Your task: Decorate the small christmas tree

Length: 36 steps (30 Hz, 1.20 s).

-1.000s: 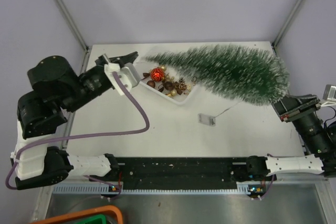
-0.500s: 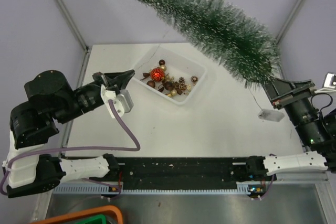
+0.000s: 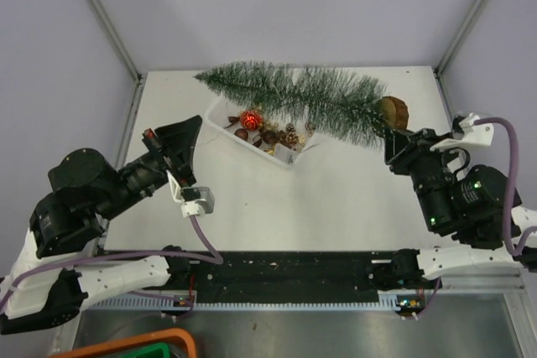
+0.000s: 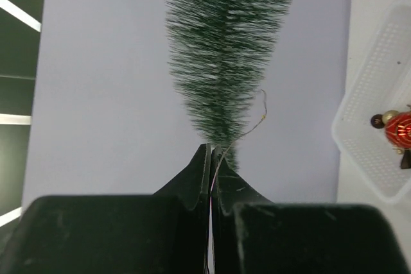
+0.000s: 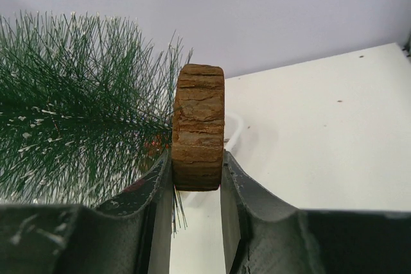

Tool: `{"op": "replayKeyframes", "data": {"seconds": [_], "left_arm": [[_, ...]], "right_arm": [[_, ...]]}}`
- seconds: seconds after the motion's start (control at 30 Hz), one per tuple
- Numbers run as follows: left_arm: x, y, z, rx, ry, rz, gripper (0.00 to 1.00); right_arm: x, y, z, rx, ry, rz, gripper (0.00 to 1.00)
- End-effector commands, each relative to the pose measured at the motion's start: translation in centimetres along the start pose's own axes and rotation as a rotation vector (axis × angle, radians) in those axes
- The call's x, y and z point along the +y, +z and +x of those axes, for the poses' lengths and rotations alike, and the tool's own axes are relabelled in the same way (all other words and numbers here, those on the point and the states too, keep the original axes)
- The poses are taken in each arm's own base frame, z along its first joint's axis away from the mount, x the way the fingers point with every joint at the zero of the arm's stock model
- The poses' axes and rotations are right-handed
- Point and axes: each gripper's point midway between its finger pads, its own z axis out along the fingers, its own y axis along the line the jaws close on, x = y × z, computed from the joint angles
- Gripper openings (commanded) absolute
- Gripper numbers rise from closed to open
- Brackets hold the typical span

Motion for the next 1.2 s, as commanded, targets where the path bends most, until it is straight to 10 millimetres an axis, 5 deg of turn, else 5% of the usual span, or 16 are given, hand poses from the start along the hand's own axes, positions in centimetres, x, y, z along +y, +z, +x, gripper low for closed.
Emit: {"op": "replayKeyframes", "data": {"seconds": [0.0,0.2,0.43,0.73,1.03,1.17], "left_arm": [[6.1,-0.1,-0.7,-0.001,0.112,-0.220,0.00],[9.7,-0.3,-0.7,0.017,0.042,-0.319,0.00],[10.4,0.5,-0.1,0.044,-0.116,-0.344,0.00],[9.1,2.3,0.1,0.064,-0.235,-0.279,0.00],[8.7,2.8,-0.1,0.056,-0.313,-0.253,0.00],[5.9,3.4,-0.6,0.039,-0.439,-0.150,0.00]], "right_arm": [[-0.3,0.1,-0.4,0.002,-0.168,0.071,0.00],[0.5,0.1,0.7,0.014,-0.310,0.008,0.00],[0.5,-1.0,0.9,0.081,-0.164,-0.227,0.00],[-0.3,-2.8,2.5,0.198,-0.170,-0.382,0.00],[-3.2,-4.8,0.0,0.236,-0.002,-0.520,0.00],[-4.2,-4.9,-0.8,0.229,0.073,-0.521,0.00]]}}
